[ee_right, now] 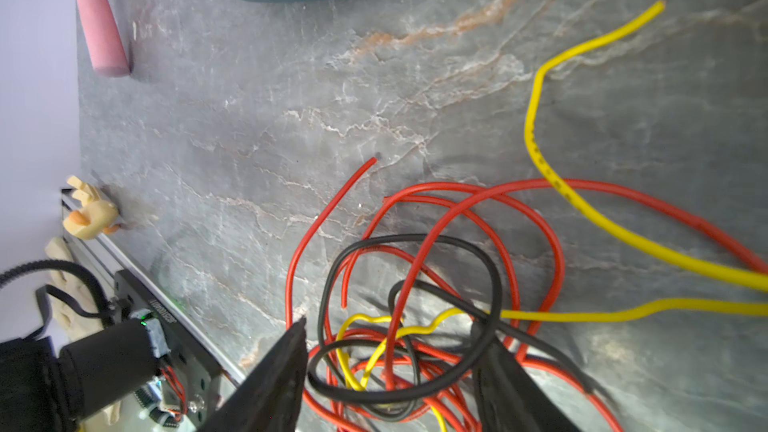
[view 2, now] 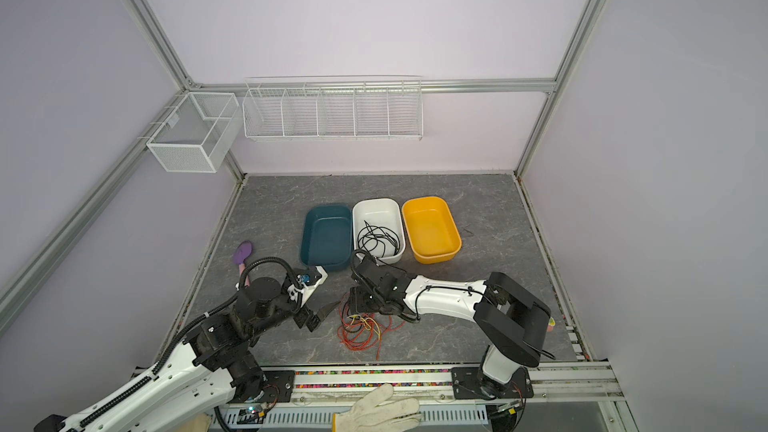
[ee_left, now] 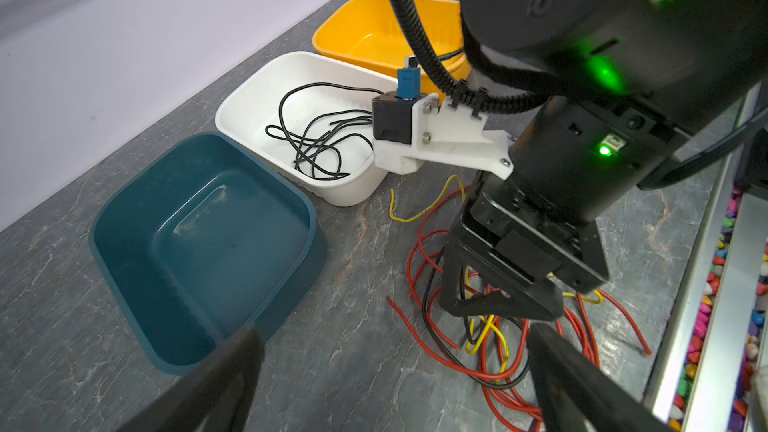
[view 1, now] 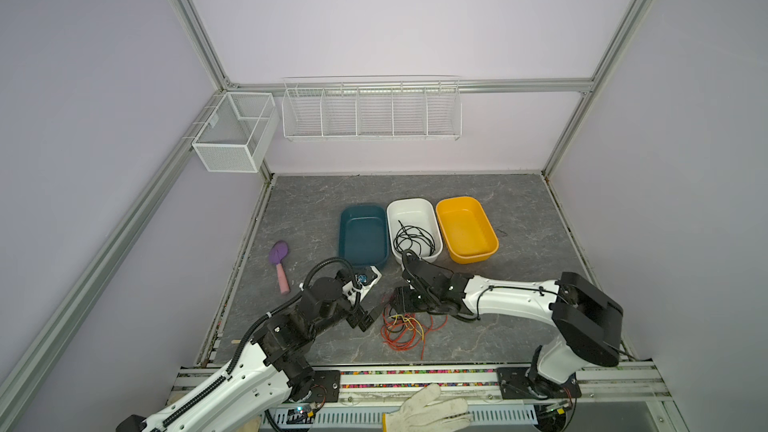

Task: Untangle the cables
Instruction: 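Grasp a black wire in the pile with the right gripper, then lift the black wire high out of the pile with the right gripper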

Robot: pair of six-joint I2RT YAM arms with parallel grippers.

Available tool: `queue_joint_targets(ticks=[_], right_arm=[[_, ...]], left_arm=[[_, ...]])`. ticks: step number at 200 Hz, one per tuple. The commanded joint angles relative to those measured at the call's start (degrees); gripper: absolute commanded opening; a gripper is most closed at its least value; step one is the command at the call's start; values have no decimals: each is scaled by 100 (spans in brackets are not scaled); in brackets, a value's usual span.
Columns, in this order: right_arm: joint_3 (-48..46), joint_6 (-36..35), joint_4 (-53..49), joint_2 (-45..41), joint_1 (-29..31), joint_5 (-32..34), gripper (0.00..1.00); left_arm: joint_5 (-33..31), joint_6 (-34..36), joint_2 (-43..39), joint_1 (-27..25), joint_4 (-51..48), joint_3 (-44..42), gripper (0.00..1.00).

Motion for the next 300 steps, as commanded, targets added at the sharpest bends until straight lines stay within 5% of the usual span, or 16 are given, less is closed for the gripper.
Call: queue_joint_targets(ticks=[1, 135, 300], right_arm=[[96, 45, -118, 53, -19, 189, 52], [36, -266, -320, -374, -147, 295, 7], [146, -1914, -939, -2614, -289, 226, 7]], left_arm=[[-2, 165, 21, -37, 118, -45, 99], [52, 219, 87, -47, 139, -71, 99], [214, 245, 259, -49, 199, -63, 99]])
